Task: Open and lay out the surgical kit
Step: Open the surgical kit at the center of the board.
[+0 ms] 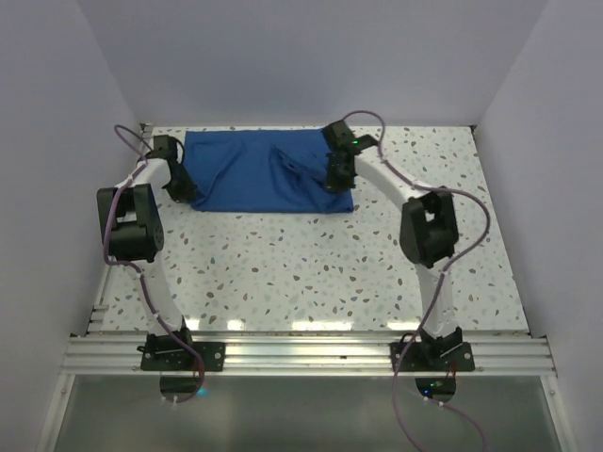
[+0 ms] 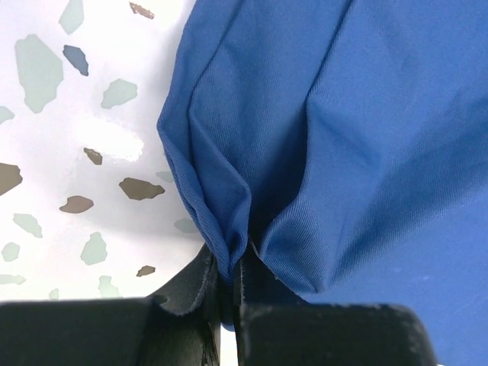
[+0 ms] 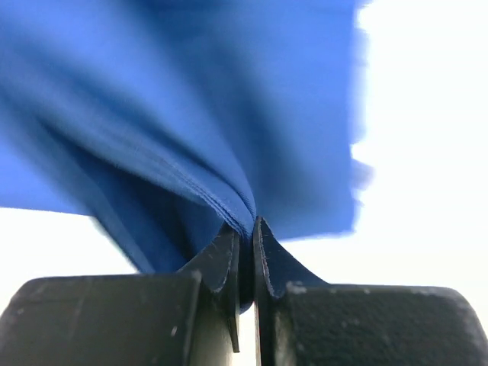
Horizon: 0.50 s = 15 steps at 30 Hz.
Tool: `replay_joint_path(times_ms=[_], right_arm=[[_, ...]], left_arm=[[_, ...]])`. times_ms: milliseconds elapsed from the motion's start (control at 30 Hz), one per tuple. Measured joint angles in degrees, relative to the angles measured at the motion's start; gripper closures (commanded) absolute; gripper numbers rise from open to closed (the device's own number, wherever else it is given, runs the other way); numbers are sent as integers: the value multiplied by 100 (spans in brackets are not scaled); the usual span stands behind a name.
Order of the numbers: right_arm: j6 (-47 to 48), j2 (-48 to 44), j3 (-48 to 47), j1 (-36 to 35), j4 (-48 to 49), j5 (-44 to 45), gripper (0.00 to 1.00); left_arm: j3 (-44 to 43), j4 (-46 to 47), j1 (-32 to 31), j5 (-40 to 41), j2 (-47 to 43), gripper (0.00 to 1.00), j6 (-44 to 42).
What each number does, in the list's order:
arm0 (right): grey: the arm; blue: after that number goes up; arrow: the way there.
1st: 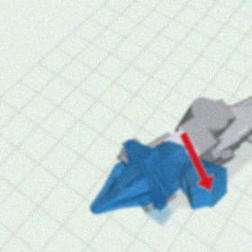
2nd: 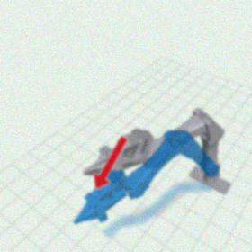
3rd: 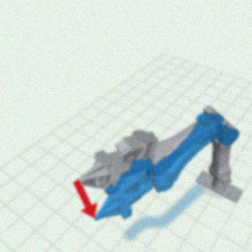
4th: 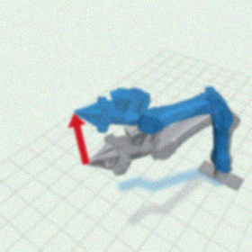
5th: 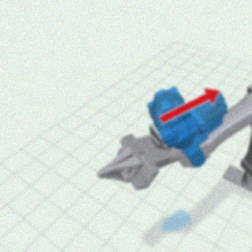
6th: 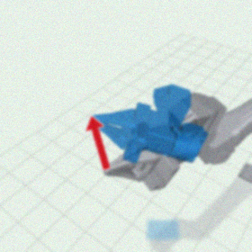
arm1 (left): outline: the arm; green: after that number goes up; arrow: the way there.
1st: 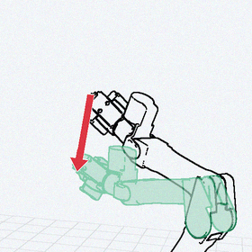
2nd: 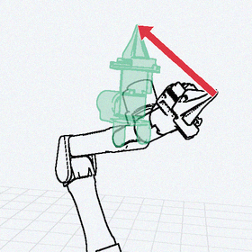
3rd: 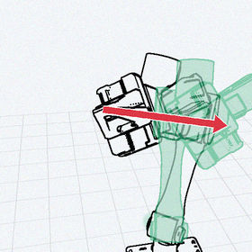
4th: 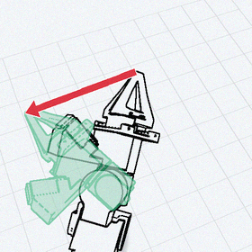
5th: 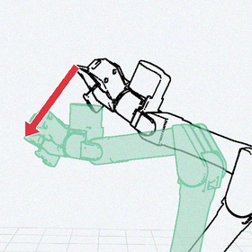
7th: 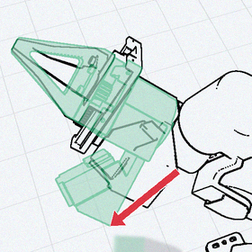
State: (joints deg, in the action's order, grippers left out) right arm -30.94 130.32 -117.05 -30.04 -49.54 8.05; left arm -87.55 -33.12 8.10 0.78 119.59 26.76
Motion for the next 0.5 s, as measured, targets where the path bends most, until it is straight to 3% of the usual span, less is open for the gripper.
replay_joint_path(times_ms=[233,433,467,500], right_arm=[[157,-2337,2546,2190,240,691,100],[273,-2461,3779,2640,210,743,100],[273,-2413,3873,2717,203,730,93],[264,-2367,3893,2793,170,675,75]], left_arm=[[59,-35,2,96,-85,100,-7],[612,-216,-68,35,-603,100,-39],[719,-256,-68,52,-719,100,-39],[833,-289,-68,72,-846,100,-37]])
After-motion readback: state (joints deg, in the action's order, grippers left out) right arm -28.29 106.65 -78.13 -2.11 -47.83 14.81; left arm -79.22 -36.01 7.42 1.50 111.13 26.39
